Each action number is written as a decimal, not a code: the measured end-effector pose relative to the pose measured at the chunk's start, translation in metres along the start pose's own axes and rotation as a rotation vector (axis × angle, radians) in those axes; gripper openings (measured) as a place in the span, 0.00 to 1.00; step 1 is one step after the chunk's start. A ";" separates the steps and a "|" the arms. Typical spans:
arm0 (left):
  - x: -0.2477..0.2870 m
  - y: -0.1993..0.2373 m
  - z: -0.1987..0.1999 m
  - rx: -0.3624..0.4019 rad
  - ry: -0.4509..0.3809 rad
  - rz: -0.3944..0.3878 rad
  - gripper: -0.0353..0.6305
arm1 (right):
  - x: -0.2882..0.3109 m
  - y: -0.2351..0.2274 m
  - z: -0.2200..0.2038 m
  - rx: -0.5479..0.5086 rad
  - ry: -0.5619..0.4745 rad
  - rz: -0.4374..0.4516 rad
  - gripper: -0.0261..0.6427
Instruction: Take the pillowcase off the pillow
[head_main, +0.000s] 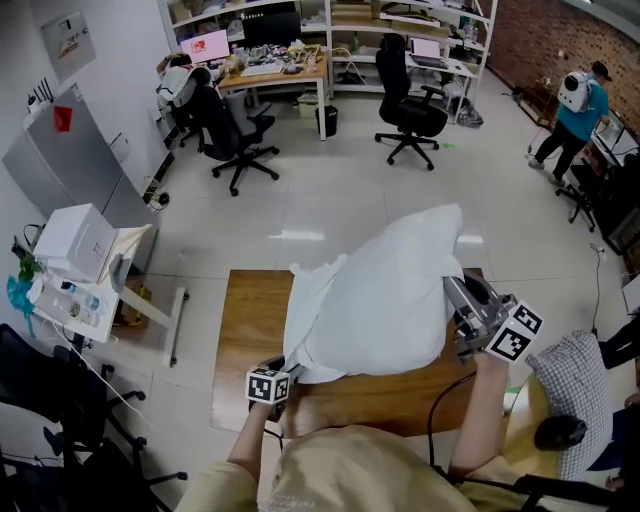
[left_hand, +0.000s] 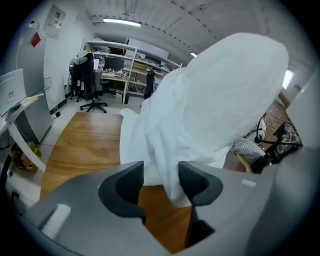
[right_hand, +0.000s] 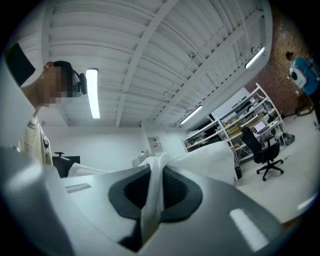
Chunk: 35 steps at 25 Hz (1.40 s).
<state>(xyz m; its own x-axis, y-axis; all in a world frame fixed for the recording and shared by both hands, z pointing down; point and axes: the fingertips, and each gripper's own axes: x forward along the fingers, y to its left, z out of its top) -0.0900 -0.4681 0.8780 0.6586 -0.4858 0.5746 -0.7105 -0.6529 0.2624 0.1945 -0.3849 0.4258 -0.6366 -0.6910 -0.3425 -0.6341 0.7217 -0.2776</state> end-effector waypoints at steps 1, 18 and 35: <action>-0.011 -0.005 0.009 -0.002 -0.021 -0.016 0.39 | -0.003 -0.001 0.001 0.008 -0.010 0.004 0.06; -0.020 -0.047 0.294 0.128 -0.328 -0.308 0.48 | 0.026 0.009 -0.003 -0.080 0.061 0.072 0.06; 0.196 0.075 0.242 0.191 0.104 -0.063 0.08 | 0.088 0.020 -0.027 -0.118 0.123 0.120 0.06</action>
<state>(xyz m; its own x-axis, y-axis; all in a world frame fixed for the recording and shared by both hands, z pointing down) 0.0462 -0.7526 0.8230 0.6642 -0.3840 0.6414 -0.6023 -0.7831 0.1549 0.1136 -0.4326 0.4144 -0.7548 -0.6056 -0.2521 -0.5932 0.7942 -0.1316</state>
